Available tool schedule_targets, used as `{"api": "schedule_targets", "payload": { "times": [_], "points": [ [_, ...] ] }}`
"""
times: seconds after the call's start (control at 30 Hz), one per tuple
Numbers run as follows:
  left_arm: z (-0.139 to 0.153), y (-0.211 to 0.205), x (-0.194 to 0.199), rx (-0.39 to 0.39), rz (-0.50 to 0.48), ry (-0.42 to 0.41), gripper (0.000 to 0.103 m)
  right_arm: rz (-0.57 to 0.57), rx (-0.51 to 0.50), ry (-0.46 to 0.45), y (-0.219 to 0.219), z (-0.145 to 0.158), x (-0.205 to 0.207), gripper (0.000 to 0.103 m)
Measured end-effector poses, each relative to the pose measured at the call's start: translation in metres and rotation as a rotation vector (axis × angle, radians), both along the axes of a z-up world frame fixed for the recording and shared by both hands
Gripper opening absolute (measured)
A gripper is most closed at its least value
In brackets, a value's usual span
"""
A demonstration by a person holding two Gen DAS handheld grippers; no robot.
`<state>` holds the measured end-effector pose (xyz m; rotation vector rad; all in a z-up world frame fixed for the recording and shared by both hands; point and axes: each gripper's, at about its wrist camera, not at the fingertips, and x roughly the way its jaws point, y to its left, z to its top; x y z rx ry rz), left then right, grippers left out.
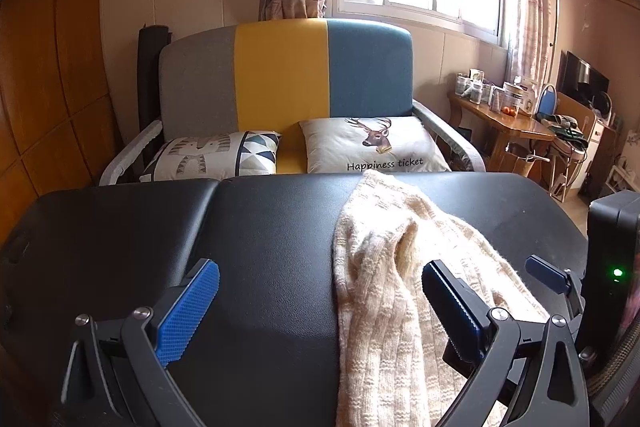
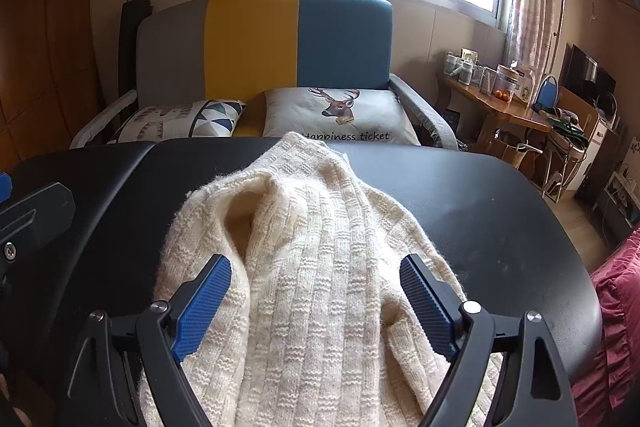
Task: Fold clothes
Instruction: 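Move both grippers over the crumpled cream sweater, surveying it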
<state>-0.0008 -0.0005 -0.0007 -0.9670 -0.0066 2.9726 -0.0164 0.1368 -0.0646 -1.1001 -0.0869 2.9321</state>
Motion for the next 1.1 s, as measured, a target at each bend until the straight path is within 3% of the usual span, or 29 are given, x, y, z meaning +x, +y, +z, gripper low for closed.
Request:
{"api": "schedule_targets", "payload": {
  "times": [0.33,0.4,0.43,0.6,0.73,0.97,1.1],
  "points": [
    [-0.010,0.002,-0.003,0.004,-0.028,-0.052,0.103,0.000,-0.008,-0.022,0.001,-0.010,0.002,0.088],
    [-0.020,-0.001,-0.002,0.042,-0.081,-0.087,0.103,0.001,-0.014,-0.027,0.003,-0.011,0.002,0.088],
    [-0.025,-0.003,-0.001,0.066,-0.109,-0.106,0.103,0.004,-0.021,-0.028,0.004,-0.012,0.003,0.088],
    [-0.057,-0.031,-0.005,0.387,-0.208,-0.216,0.103,0.002,-0.015,-0.044,0.006,-0.014,0.003,0.088],
    [-0.071,-0.037,-0.002,0.383,-0.185,-0.238,0.103,-0.002,-0.008,-0.048,0.009,-0.015,0.002,0.088],
    [-0.086,-0.067,0.007,0.478,-0.180,-0.286,0.103,-0.016,0.020,-0.054,0.019,-0.018,0.001,0.088],
    [-0.089,-0.065,0.010,0.456,-0.213,-0.297,0.103,-0.019,-0.010,-0.069,0.045,-0.025,0.007,0.088]
  ]
}}
